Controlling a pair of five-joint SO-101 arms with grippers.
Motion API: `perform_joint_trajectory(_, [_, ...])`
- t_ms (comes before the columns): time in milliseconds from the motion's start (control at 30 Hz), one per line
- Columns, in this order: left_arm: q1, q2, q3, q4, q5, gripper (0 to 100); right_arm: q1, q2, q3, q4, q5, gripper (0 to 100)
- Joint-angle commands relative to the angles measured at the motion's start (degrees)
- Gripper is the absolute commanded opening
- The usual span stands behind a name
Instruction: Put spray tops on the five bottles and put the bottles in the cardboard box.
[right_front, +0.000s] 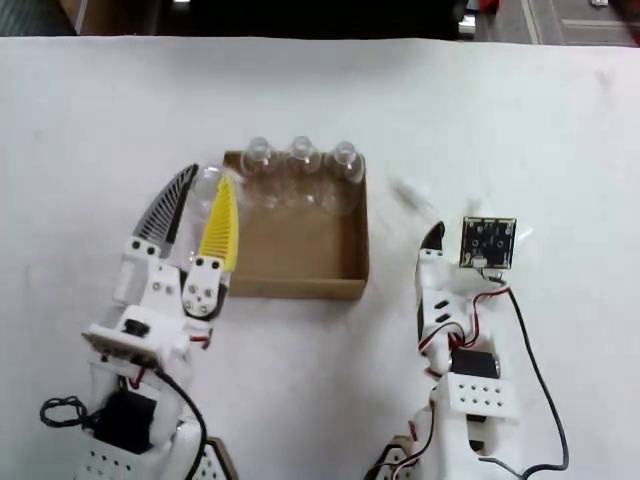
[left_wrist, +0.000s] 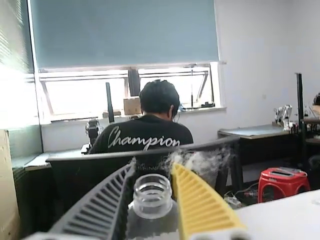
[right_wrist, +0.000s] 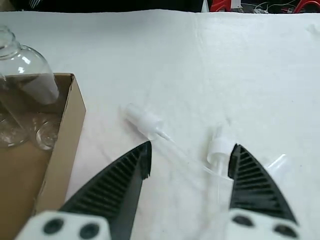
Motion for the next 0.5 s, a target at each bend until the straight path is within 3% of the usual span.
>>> perform_joint_trajectory(0, [-0.2,-0.5,5.6,-3.3,-0.4,2,0.0,-0.3,-0.3,-1.0,0.8,22.6])
perform_joint_trajectory(167, [-0.3,-0.5,12.0,-8.3,-0.9,3,0.0,-0.3,-0.3,-1.0,0.8,22.6])
perform_joint_trajectory(267, [-0.3,0.5,12.2,-4.4,-0.9,3,0.0,-0.3,-0.3,-1.0,0.8,22.6])
perform_joint_trajectory(467, [-0.7,5.8,12.4,-4.7,-0.9,3,0.0,-0.3,0.4,-1.4,0.8,22.6])
